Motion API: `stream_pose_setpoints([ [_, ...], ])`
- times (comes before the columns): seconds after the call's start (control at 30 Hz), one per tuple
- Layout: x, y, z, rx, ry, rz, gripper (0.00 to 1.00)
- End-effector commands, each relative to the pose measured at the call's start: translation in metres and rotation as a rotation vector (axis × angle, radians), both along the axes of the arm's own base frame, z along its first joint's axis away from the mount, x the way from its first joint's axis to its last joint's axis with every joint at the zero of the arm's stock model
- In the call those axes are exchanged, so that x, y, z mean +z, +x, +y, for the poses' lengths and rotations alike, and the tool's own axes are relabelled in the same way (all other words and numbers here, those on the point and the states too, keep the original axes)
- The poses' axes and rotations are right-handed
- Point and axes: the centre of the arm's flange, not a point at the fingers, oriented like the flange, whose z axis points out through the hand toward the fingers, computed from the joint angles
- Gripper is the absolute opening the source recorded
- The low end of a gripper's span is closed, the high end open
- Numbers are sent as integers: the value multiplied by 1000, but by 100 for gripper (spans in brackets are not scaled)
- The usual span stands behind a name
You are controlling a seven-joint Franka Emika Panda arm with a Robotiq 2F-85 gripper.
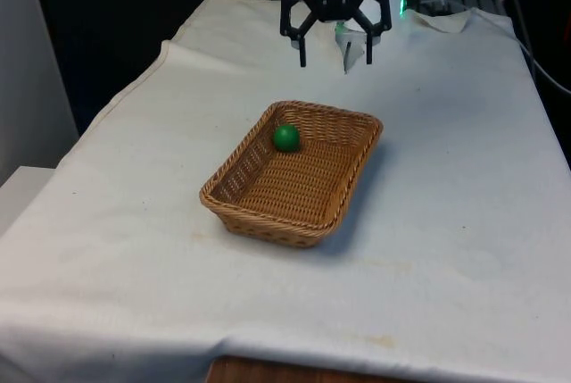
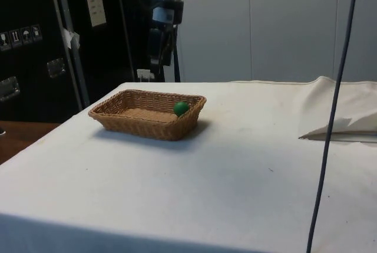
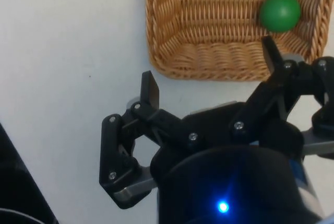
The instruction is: Pick up the ball and place it into the basket.
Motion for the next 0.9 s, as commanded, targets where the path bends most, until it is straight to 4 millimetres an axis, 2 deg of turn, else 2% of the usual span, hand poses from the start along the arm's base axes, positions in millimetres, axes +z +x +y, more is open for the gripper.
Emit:
stream_pose_setpoints([
  [0.0, 1, -4, -1, 6, -11, 6, 100],
  [0.47, 7, -26, 13, 71, 7, 6, 100],
  [0.87, 6, -34, 45, 116, 17, 21, 100],
])
